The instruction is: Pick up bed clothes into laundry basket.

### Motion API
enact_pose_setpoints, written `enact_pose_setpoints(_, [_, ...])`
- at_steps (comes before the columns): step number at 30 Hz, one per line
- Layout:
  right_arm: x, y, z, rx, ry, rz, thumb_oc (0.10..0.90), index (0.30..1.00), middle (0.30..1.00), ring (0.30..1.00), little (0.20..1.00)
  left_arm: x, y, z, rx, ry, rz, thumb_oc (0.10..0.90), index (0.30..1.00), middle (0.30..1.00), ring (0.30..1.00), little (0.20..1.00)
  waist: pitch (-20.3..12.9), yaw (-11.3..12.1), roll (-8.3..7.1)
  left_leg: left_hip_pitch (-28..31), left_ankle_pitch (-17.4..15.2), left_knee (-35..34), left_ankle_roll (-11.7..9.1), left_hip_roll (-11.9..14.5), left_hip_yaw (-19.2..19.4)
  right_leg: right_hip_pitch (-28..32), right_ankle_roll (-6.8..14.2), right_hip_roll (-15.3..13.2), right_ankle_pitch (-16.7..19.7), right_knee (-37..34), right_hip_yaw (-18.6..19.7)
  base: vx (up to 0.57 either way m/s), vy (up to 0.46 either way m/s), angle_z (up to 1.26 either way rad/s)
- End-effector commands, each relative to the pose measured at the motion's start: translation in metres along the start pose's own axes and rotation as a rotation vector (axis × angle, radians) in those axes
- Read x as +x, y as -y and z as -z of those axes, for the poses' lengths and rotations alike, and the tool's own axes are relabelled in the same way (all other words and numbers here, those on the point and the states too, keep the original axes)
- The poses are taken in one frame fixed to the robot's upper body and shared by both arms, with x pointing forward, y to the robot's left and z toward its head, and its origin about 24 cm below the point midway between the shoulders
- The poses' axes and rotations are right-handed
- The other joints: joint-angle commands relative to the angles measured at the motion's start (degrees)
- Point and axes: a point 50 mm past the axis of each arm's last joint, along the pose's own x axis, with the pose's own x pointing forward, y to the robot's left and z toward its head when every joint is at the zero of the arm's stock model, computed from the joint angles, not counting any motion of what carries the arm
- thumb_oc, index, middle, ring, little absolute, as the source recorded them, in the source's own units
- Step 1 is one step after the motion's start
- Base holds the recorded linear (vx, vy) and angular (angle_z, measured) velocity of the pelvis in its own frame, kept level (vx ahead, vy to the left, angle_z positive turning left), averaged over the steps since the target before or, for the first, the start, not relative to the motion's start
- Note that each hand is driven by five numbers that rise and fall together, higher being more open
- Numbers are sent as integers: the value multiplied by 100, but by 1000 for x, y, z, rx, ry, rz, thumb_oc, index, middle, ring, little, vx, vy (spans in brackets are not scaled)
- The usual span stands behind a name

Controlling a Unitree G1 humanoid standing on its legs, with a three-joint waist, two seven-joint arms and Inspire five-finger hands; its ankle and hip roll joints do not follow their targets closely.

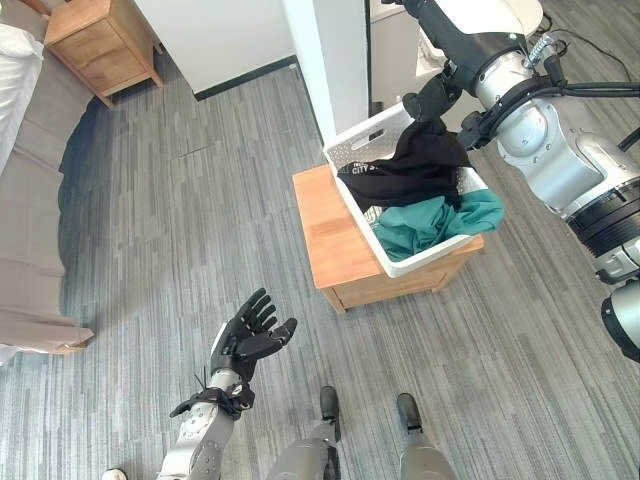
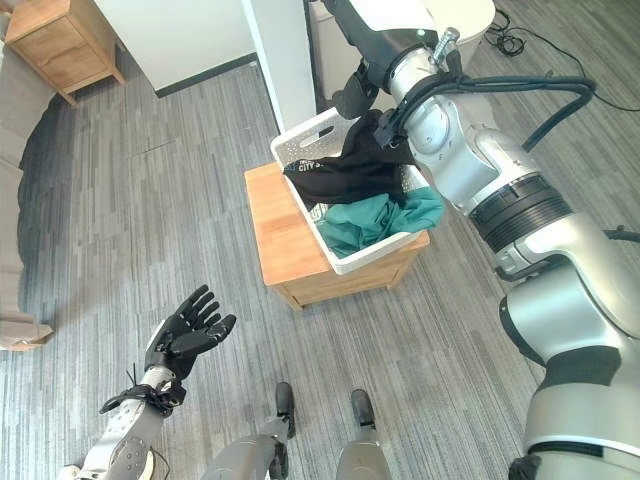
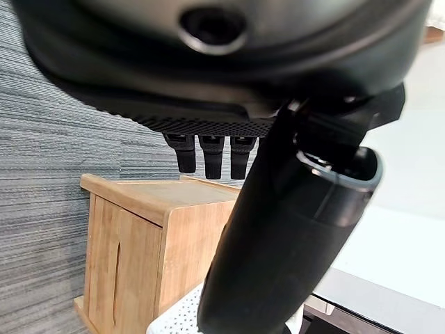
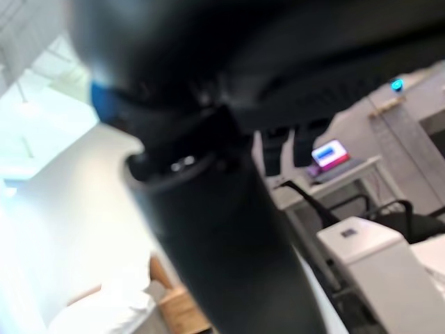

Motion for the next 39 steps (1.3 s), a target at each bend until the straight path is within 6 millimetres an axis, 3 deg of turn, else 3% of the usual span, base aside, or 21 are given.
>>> enact_pose_setpoints(1, [7, 61, -37, 24, 183, 175, 800, 900, 900, 900, 900, 1, 3, -26, 76, 127, 63, 800, 900, 900, 900, 900, -800, -25, -501, 421, -697, 7, -276, 7, 423, -371, 192, -251, -610, 229, 398, -4, 31, -1])
enact_pose_setpoints(3, [-5, 75, -33, -11, 199, 181, 800, 900, 900, 900, 900, -1, -2, -29, 95, 128, 52, 800, 900, 900, 900, 900, -814, -85, -541, 452, -719, 7, -275, 27, 475, -375, 204, -238, -595, 217, 429, -6, 35, -4])
enact_pose_setpoints(6, [-45, 117, -21, -100, 220, 218, 800, 900, 900, 900, 900, -5, -12, -34, 123, 138, 20, 800, 900, 900, 900, 900, -819, -307, -620, 481, -756, 7, -271, 69, 611, -433, 248, -205, -566, 223, 531, 4, 45, -13])
enact_pose_setpoints(8, [-57, 124, -16, -111, 211, 224, 800, 900, 900, 900, 900, -5, -14, -36, 134, 143, 16, 800, 900, 900, 900, 900, -818, -375, -624, 489, -767, 7, -270, 79, 661, -463, 266, -188, -555, 229, 583, 2, 41, -36])
enact_pose_setpoints(9, [-73, 131, -7, -121, 195, 234, 800, 900, 900, 900, 900, -6, -15, -37, 138, 151, 9, 800, 900, 900, 900, 900, -803, -510, -611, 514, -792, 7, -262, 94, 721, -483, 282, -167, -553, 244, 640, 33, 55, -42])
enact_pose_setpoints(11, [-116, 152, 19, -109, 117, 294, 800, 900, 900, 900, 900, -11, -13, -30, 95, 172, -31, 800, 900, 900, 900, 900, -794, -1086, -333, 574, -873, 7, -244, 112, 910, -539, 352, -131, -566, 259, 783, 49, 75, -19])
enact_pose_setpoints(12, [-118, 151, 21, -102, 114, 297, 800, 900, 900, 900, 900, -12, -14, -32, 103, 172, -32, 800, 900, 900, 900, 900, -800, -1077, -376, 555, -844, 7, -251, 124, 910, -561, 345, -116, -536, 265, 785, 74, 77, -6])
enact_pose_setpoints(13, [-138, 149, 43, -40, 53, 359, 800, 900, 900, 900, 900, -17, -18, -28, 74, 182, -70, 800, 900, 900, 900, 900, -841, -1546, -285, 605, -922, 7, -232, 126, 997, -567, 384, -113, -568, 253, 856, 49, 47, -23])
enact_pose_setpoints(14, [-159, 147, 62, 11, -12, 424, 800, 900, 900, 900, 900, -18, -23, -31, 97, 185, -84, 800, 900, 900, 900, 900, -863, -1662, -424, 597, -908, 7, -231, 140, 1012, -589, 394, -104, -530, 254, 876, 105, 77, -35])
enact_pose_setpoints(16, [-216, 139, 103, 176, -187, 565, 800, 900, 900, 900, 900, -16, -24, -36, 126, 191, -72, 800, 900, 900, 900, 900, -889, -1701, -594, 646, -973, 7, -208, 123, 1038, -564, 415, -121, -565, 230, 906, 62, 42, -34])
enact_pose_setpoints(17, [-262, 139, 121, 244, -296, 669, 800, 900, 900, 900, 900, -11, -15, -36, 139, 186, -26, 800, 900, 900, 900, 900, -917, -1483, -625, 657, -989, 7, -202, 116, 1054, -565, 420, -126, -562, 217, 929, 36, 31, -17])
enact_pose_setpoints(18, [-287, 131, 134, 309, -379, 727, 800, 900, 900, 900, 900, -10, -12, -35, 129, 183, -19, 800, 900, 900, 900, 900, -922, -1476, -599, 674, -1003, 7, -192, 112, 1064, -557, 422, -129, -565, 215, 943, 28, 23, -23])
enact_pose_setpoints(19, [-333, 103, 148, 433, -510, 797, 800, 900, 900, 900, 900, -9, -10, -35, 115, 187, -13, 800, 900, 900, 900, 900, -956, -1473, -517, 674, -988, 7, -186, 119, 1111, -597, 418, -124, -528, 213, 996, 51, 37, -25])
enact_pose_setpoints(21, [-368, 62, 156, 596, -638, 864, 800, 900, 900, 900, 900, -9, -9, -34, 103, 182, -10, 800, 900, 900, 900, 900, -973, -1504, -453, 728, -1051, 7, -157, 98, 1111, -547, 421, -144, -580, 202, 1001, 34, 29, -40])
enact_pose_setpoints(23, [-383, 42, 159, 659, -700, 886, 800, 900, 900, 900, 900, -8, -9, -35, 99, 182, -11, 800, 900, 900, 900, 900, -970, -1534, -450, 719, -1015, 7, -161, 101, 1117, -558, 414, -145, -555, 204, 1005, -14, 2, -25])
enact_pose_setpoints(27, [-435, -75, 151, 976, -1047, 1001, 800, 900, 900, 900, 900, -2, -5, -21, 66, 128, -16, 800, 900, 900, 900, 900, -954, -1554, -345, 794, -1072, 7, -107, 62, 1066, -485, 409, -178, -610, 218, 987, -2, 8, -8])
enact_pose_setpoints(30, [-451, -151, 128, 1097, -1323, 859, 800, 900, 900, 900, 900, -2, -20, 4, 129, 21, -120, 800, 900, 900, 900, 900, -960, -1525, -329, 820, -1045, 7, -110, 59, 1097, -469, 393, -168, -577, 216, 983, 0, 0, 0])
enact_pose_setpoints(31, [-451, -151, 128, 1097, -1323, 859, 800, 900, 900, 900, 900, -2, -20, 4, 130, 21, -121, 800, 900, 900, 900, 900, -963, -1524, -329, 814, -1041, 7, -112, 61, 1100, -477, 392, -166, -572, 216, 987, -22, 2, -4])
enact_pose_setpoints(33, [-462, -202, 105, 1220, -1507, 798, 800, 900, 900, 900, 900, -6, -23, 26, 80, -66, -151, 800, 900, 900, 900, 900, -949, -1481, -305, 858, -1035, 7, -111, 49, 1156, -480, 392, -153, -565, 231, 1013, -12, 5, -2])
enact_pose_setpoints(36, [-463, -242, 78, 1304, -1618, 552, 800, 900, 900, 900, 900, -8, -21, 39, 83, -117, -158, 800, 900, 900, 900, 900, -906, -1456, -311, 915, -1024, 7, -127, 47, 1163, -442, 388, -163, -562, 257, 1008, -7, 1, 1])
enact_pose_setpoints(39, [-462, -263, 60, 1322, -1654, 322, 800, 900, 900, 900, 900, -6, -18, 42, 69, -121, -156, 800, 900, 900, 900, 900, -868, -1396, -358, 915, -998, 7, -146, 59, 1161, -439, 389, -159, -539, 270, 988, -37, -8, 1])
